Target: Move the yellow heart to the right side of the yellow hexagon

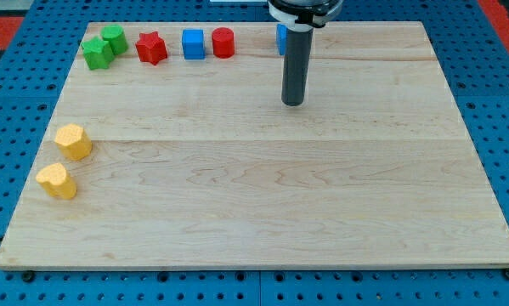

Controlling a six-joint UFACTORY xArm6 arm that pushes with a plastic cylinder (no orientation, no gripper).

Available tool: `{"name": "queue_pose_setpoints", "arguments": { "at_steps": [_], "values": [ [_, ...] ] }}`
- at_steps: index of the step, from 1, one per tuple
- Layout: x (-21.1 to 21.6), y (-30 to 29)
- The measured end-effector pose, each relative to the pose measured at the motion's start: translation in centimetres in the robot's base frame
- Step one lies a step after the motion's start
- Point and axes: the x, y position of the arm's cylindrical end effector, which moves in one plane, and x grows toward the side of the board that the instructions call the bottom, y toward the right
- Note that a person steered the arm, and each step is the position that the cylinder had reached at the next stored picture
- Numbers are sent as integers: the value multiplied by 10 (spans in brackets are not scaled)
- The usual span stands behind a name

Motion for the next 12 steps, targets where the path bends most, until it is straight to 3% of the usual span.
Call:
{"name": "queue_pose_setpoints", "arguments": {
  "at_steps": [3, 4, 6, 7, 8, 11, 12],
  "values": [
    [7, -1],
    [48, -3],
    [156, -185],
    [185, -301],
    [185, -356],
    [150, -307],
    [139, -252]
  ]
}}
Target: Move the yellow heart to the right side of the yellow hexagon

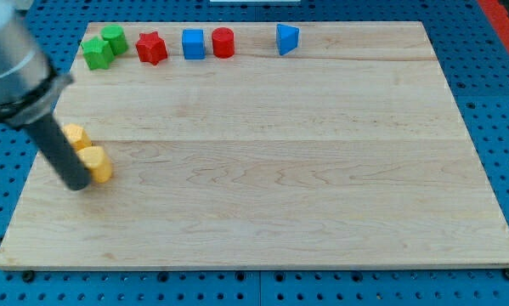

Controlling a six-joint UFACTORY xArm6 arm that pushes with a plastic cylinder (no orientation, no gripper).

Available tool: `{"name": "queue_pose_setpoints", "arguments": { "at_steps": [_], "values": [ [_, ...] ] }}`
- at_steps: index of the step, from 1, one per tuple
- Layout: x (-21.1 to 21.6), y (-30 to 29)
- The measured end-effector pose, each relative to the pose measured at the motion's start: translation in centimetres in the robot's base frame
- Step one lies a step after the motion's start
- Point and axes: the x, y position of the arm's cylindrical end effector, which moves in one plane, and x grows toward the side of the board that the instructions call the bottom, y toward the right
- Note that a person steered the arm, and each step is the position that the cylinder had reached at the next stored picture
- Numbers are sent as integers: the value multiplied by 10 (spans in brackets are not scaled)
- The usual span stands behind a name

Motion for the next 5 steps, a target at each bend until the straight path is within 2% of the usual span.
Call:
{"name": "queue_pose_setpoints", "arguments": {
  "at_steps": [2, 3, 4, 5],
  "values": [
    [-39, 3],
    [-14, 22],
    [-33, 84],
    [-121, 92]
  ]
}}
